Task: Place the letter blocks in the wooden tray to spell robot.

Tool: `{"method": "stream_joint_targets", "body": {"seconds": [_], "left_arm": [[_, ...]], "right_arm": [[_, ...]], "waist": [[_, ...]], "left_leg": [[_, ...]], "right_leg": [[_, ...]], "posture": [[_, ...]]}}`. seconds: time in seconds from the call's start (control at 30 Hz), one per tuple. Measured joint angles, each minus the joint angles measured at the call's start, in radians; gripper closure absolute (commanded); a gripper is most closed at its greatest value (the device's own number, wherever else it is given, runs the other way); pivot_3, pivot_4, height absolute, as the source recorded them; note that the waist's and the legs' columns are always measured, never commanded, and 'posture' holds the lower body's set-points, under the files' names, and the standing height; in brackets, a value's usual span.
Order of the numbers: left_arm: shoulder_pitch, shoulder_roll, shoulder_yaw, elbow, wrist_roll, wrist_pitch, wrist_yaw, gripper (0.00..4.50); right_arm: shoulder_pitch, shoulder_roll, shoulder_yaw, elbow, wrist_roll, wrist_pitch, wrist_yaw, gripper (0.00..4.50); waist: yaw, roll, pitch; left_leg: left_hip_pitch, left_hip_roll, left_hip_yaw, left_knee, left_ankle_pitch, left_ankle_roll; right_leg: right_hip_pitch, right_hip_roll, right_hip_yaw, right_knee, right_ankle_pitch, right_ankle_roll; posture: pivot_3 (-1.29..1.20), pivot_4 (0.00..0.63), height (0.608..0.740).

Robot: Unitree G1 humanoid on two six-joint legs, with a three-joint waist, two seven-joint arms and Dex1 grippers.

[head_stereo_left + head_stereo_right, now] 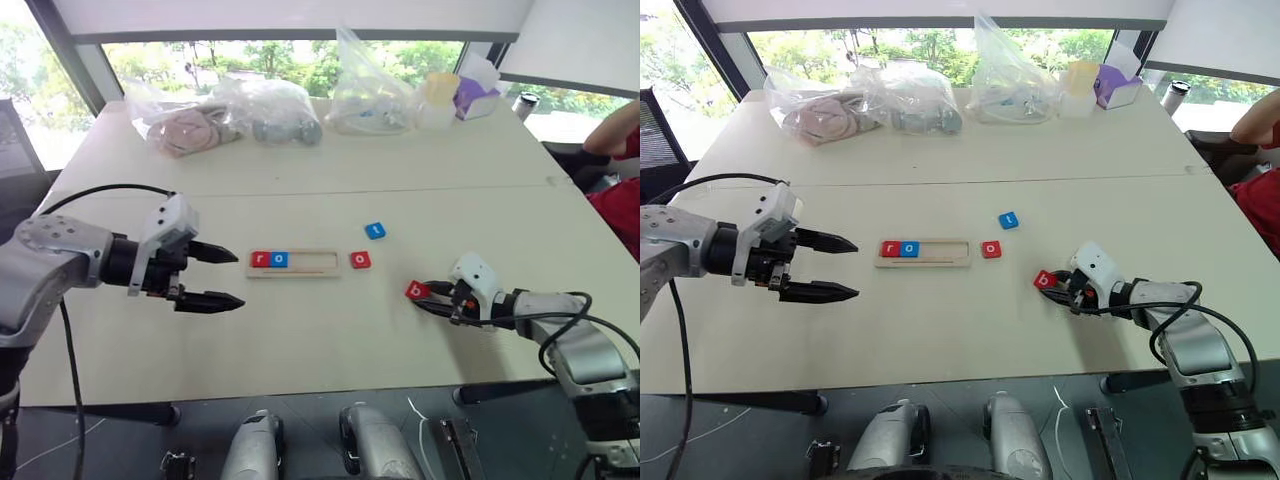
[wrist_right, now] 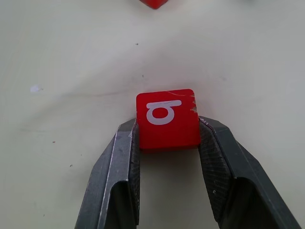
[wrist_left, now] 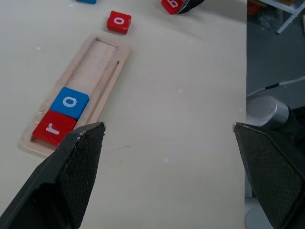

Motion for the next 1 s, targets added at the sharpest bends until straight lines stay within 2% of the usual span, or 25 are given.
{"method": "stream_joint_targets", "body": {"seconds": [0.13, 0.23, 0.43, 0.73, 1.0], "left_arm": [[0.039, 0.035, 0.006, 0.087, 0.046, -0.055, -0.01, 0.0], [0.07, 0.069, 0.014, 0.147, 0.079, -0.094, -0.024, 0.0], [0.119, 0.12, 0.092, 0.175, 0.085, -0.098, -0.046, 0.0], [0.211, 0.117, 0.196, 0.146, 0.08, -0.087, 0.003, 0.0], [0.245, 0.079, 0.216, 0.063, 0.04, -0.047, 0.053, 0.0]], "right_arm": [[-0.264, 0.117, 0.118, -0.106, 0.027, 0.11, 0.003, 3.36], [-0.405, 0.192, 0.214, -0.106, 0.017, 0.139, 0.011, 3.36], [-0.539, 0.339, 0.401, 0.178, -0.053, 0.068, 0.075, 3.36], [-0.724, 0.436, 0.443, 0.624, -0.173, -0.191, 0.151, 3.36], [-0.855, 0.497, 0.436, 0.922, -0.247, -0.357, 0.191, 3.36]], "waist": [[-0.018, 0.0, 0.002], [-0.002, -0.002, 0.001], [0.01, -0.003, 0.001], [0.003, -0.003, 0.001], [0.001, -0.003, 0.001]], "left_leg": [[0.0, 0.0, 0.002, 0.001, 0.001, -0.001], [-0.001, 0.001, 0.0, 0.0, 0.001, -0.001], [-0.004, 0.001, 0.001, 0.001, 0.001, -0.001], [-0.004, 0.001, 0.002, 0.004, 0.001, -0.001], [-0.003, 0.001, 0.001, 0.002, 0.001, -0.002]], "right_leg": [[-0.008, 0.002, 0.004, 0.012, 0.002, 0.002], [-0.009, 0.004, 0.001, 0.014, 0.0, -0.001], [-0.011, -0.002, 0.0, 0.013, -0.002, -0.004], [-0.01, -0.002, 0.001, 0.014, 0.0, -0.001], [-0.01, -0.001, 0.001, 0.016, 0.0, -0.001]], "posture": [[0.0, 0.15, 0.74], [0.0, 0.15, 0.74], [0.0, 0.15, 0.74], [0.0, 0.15, 0.74], [0.0, 0.15, 0.74]]}}
